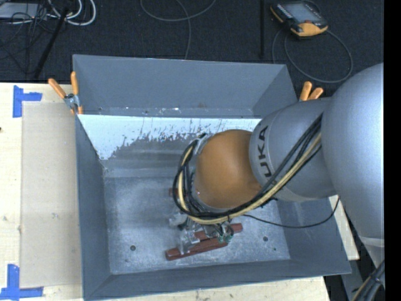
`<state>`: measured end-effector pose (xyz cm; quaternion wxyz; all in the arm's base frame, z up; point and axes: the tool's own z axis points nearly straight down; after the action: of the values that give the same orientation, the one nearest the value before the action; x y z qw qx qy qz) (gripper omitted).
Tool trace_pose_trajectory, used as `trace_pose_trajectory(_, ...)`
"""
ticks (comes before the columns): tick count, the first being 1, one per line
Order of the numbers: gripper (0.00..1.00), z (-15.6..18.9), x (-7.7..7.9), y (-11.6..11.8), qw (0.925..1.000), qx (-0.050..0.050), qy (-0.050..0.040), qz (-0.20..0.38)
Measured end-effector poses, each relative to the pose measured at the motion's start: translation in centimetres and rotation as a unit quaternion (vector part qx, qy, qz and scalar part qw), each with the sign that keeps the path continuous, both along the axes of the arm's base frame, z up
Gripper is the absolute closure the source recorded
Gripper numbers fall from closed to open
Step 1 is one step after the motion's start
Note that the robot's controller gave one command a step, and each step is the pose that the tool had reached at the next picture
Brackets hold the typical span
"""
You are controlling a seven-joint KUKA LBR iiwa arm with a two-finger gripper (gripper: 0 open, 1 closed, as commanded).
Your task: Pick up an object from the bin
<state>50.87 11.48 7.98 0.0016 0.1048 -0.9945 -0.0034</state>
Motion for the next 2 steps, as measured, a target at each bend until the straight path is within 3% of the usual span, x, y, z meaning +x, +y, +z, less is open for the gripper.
trace_pose_trajectory(1,1.00,0.0,0.0,0.0,1.0000,0.000,0.0000,0.000)
trace_pose_trajectory(2,1.00,4.3,-0.9,-3.8,1.0000,-0.003,0.0014,0.005)
